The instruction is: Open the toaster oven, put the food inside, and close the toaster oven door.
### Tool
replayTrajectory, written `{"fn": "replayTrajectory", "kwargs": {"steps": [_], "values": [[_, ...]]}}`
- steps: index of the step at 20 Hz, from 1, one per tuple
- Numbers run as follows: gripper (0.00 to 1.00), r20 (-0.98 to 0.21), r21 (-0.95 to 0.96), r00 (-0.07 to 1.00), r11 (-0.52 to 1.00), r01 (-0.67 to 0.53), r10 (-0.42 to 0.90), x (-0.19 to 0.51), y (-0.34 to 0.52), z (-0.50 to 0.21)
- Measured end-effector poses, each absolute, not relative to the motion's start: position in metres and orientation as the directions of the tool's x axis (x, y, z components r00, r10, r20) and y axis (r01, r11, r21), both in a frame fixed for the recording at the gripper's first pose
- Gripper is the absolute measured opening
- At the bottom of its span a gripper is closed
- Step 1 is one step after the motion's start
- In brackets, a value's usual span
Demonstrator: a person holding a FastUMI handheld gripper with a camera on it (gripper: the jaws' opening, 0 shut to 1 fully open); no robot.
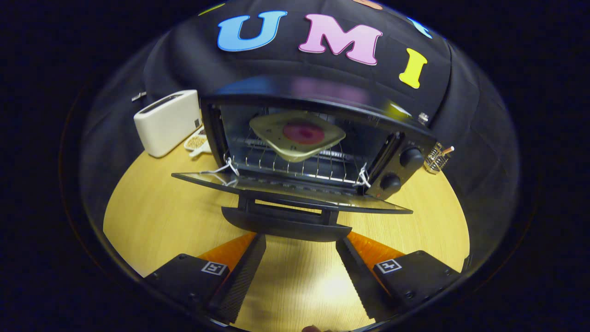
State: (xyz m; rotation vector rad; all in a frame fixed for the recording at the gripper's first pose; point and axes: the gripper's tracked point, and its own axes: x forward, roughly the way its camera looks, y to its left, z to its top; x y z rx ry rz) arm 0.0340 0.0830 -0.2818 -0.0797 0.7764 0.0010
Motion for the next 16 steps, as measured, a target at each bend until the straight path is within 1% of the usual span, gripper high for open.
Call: {"fn": "replayTrajectory", "kwargs": {"steps": [3, 5, 6, 11, 16], "values": [[0.99, -0.632, -0.05, 0.774, 0.999, 0.01, -0.039, 0.057, 0.074, -0.25], [0.99, -0.578, -0.048, 0.815, 0.999, 0.014, -0.039, 0.066, 0.07, -0.223], [0.99, -0.579, -0.049, 0.815, 0.999, -0.003, -0.026, 0.064, 0.073, -0.221], [0.99, -0.431, -0.078, 0.902, 0.997, -0.022, -0.014, 0.067, 0.051, -0.148], [0.99, -0.307, -0.07, 0.951, 0.998, 0.005, -0.027, 0.055, 0.026, -0.081]]}}
